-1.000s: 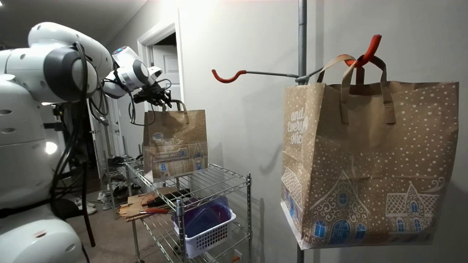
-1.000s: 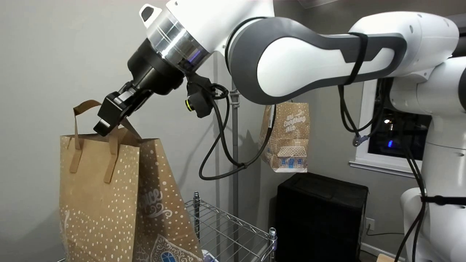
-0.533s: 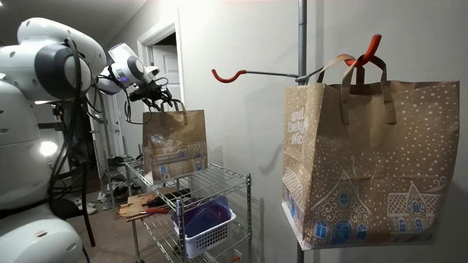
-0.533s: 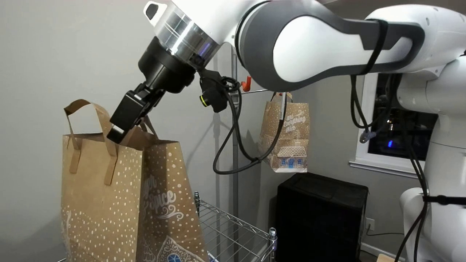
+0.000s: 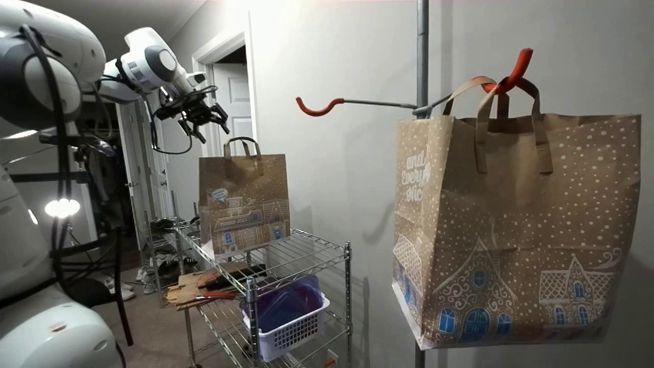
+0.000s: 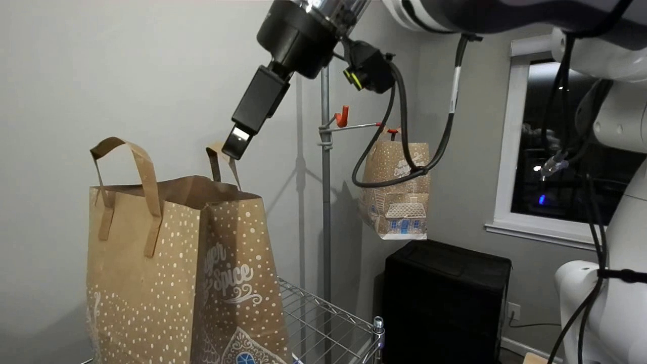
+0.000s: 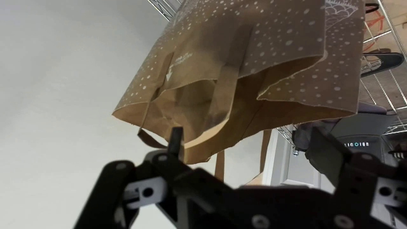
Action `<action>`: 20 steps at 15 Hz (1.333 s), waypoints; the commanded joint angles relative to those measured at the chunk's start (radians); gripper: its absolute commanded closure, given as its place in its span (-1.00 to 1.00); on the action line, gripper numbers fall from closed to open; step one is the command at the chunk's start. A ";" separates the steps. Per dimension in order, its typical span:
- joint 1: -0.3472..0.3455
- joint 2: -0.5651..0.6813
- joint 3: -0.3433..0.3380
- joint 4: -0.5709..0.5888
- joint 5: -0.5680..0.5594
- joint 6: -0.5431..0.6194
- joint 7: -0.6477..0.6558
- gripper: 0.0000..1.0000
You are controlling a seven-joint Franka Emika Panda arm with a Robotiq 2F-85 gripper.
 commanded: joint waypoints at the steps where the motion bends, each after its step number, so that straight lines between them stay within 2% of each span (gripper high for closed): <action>1: -0.020 -0.086 -0.025 -0.015 0.052 -0.076 -0.080 -1.00; 6: -0.049 -0.277 -0.149 -0.107 0.069 -0.167 -0.261 -1.00; 13: -0.168 -0.514 -0.384 -0.243 0.022 -0.168 -0.388 -1.00; 16: -0.232 -0.574 -0.490 -0.292 -0.004 -0.142 -0.462 -1.00; 20: -0.302 -0.581 -0.621 -0.322 -0.028 -0.099 -0.547 -1.00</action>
